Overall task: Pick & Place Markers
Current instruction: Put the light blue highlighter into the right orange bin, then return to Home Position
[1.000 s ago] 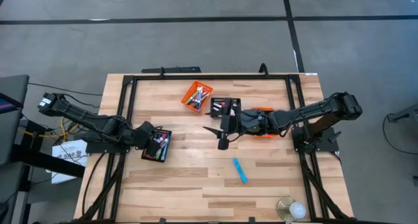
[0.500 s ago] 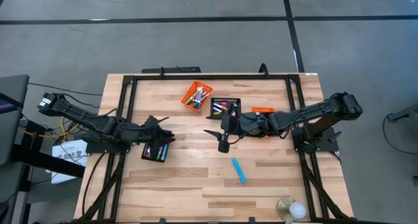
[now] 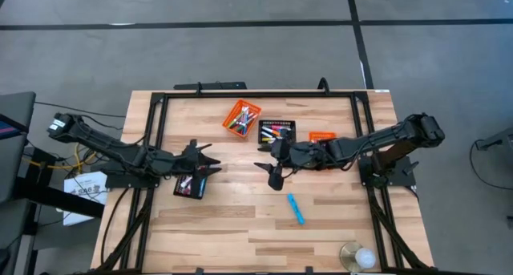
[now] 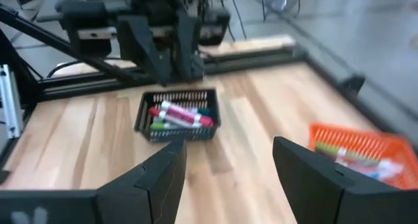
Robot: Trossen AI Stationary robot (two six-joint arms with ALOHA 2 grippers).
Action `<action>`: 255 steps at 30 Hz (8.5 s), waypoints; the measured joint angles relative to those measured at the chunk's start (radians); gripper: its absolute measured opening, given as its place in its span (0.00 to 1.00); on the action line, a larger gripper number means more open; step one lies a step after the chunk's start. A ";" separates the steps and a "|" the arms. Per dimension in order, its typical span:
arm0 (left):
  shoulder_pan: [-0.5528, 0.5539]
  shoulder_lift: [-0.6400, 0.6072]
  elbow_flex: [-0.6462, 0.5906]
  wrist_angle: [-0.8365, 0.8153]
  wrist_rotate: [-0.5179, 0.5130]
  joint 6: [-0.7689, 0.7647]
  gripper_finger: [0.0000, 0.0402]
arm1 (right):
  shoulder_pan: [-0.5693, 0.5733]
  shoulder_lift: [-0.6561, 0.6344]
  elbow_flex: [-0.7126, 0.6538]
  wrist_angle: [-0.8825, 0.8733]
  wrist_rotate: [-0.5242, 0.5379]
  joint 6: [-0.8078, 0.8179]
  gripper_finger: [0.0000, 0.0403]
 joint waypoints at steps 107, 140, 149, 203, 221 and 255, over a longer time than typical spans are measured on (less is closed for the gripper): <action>0.285 0.126 -0.103 0.256 0.278 0.100 0.27 | -0.160 0.086 -0.117 -1.162 0.109 1.166 0.25; 0.286 0.049 -0.103 0.259 0.278 0.153 0.27 | 0.010 0.060 0.141 -1.027 0.231 0.497 0.47; 0.293 -0.362 -0.103 -0.100 0.197 0.167 0.27 | 0.122 -0.127 0.088 -0.885 0.288 0.411 0.46; 0.366 -0.671 -0.442 0.154 0.083 0.029 0.27 | 0.046 -1.441 -1.104 0.090 0.174 -0.080 0.45; 0.366 -0.671 -0.442 0.166 0.083 0.032 0.27 | 0.048 -1.439 -1.104 0.088 0.177 -0.032 0.45; 0.367 -0.671 -0.441 0.166 0.083 0.031 0.27 | 0.048 -1.439 -1.105 0.087 0.177 -0.031 0.45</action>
